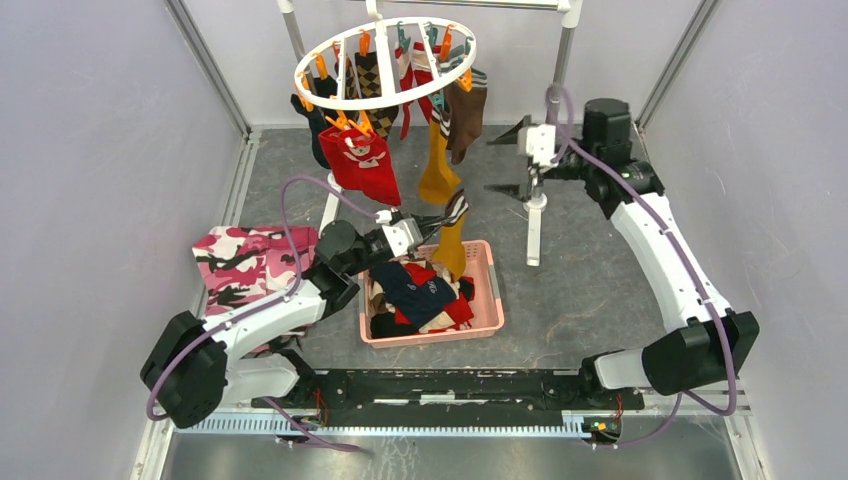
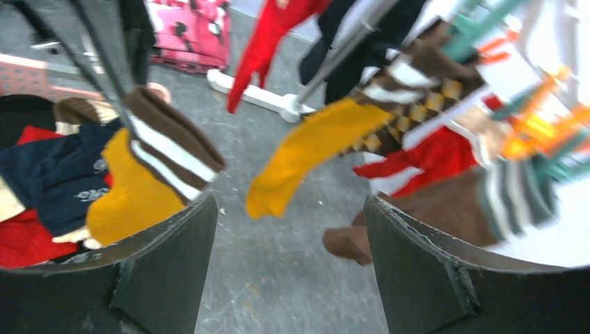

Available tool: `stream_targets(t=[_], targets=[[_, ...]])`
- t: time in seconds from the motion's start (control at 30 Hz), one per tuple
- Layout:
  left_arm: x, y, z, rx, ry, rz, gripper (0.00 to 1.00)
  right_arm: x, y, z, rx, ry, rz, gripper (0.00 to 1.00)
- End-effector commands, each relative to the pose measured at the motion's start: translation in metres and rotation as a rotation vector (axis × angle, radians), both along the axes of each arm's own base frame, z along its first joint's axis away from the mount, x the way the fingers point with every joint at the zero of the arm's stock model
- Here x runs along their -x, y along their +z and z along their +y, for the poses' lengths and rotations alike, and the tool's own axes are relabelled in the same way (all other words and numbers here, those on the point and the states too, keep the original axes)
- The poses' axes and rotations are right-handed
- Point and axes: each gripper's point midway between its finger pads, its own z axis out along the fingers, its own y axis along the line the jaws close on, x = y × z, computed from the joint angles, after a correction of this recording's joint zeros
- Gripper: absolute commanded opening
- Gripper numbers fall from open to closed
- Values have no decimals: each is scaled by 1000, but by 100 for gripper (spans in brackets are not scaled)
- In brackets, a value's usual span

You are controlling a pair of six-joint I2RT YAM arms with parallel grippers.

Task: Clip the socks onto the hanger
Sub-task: Pick up the sock from the bin.

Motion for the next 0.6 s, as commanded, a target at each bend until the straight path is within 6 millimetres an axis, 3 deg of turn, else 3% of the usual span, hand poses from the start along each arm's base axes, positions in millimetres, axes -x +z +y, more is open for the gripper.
stream_targets(t=[0.0,0.3,0.47,0.57], targets=[[9,32,2,-19,-12,-183,2,37,-33,25,112,144,-39,84],[21,27,-7,-102,-101,-177,2,53,-56,53,228,211,-70,82],[19,26,-6,-126,-90,-183,2,56,-71,56,296,222,-41,76],[17,27,-4,-123,-71,-178,2,56,-75,53,317,209,-37,68]])
